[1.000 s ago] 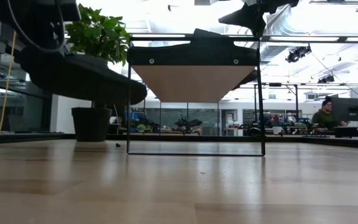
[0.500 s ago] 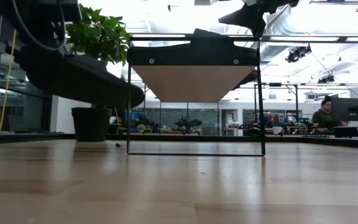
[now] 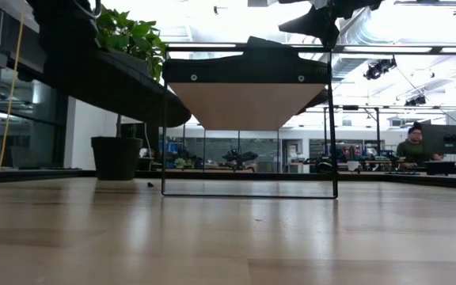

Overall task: Pick and place slides into the shelf
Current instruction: Put the black slipper on the shelf

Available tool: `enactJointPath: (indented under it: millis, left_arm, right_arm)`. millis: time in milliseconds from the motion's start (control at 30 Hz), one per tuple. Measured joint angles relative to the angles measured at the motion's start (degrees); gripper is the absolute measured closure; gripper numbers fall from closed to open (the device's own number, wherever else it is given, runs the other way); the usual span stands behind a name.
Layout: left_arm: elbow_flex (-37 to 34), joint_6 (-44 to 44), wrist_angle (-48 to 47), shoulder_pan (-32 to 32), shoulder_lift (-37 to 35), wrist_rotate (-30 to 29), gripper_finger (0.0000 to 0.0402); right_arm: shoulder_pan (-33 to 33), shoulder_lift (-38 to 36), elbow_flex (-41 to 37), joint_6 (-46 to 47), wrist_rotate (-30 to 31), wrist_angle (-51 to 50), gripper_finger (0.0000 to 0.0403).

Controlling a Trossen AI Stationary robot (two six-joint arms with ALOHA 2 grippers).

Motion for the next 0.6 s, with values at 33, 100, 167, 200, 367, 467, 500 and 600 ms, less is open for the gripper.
enactJointPath:
  millis: [33, 100, 167, 200, 367, 467, 500, 600]
  left_arm:
    - [0.0, 0.25, 0.02, 0.0, 0.0, 0.04, 0.0401]
    - [0.0, 1.17, 0.02, 0.02, 0.0, 0.38, 0.0401]
    - [0.0, 2.48, 0.03, 0.02, 0.0, 1.08, 0.0401]
    - [0.0, 3.04, 0.04, 0.0, 0.0, 1.48, 0.0401]
    - [0.0, 4.09, 0.06, 0.0, -1.26, 2.42, 0.0401]
    - [0.0, 5.31, 0.05, 0.0, -3.08, 1.77, 0.0401]
    - [0.0, 5.52, 0.07, 0.0, -3.9, 1.03, 0.0401]
    - [0.0, 5.48, -0.06, 0.02, -6.42, -0.12, 0.0401]
  right_arm:
    - [0.0, 0.0, 0.0, 0.02, 0.0, -0.12, 0.0164]
    - [0.0, 0.02, 0.0, 0.02, 0.0, -0.28, 0.0164]
    - [0.0, 0.0, 0.0, 0.03, 0.0, -0.48, 0.0164]
    - [0.0, 0.02, 0.0, 0.16, 0.0, -0.46, 0.0164]
    - [0.02, 0.02, 0.0, 0.23, 0.0, -0.73, 0.0164]
    - [0.04, 0.02, 0.0, 0.4, 0.0, -1.27, 0.0164]
    - [0.04, 0.02, 0.0, 0.48, -0.02, -1.31, 0.0164]
    - [0.04, 0.02, 0.0, 1.35, -0.25, -1.3, 0.0164]
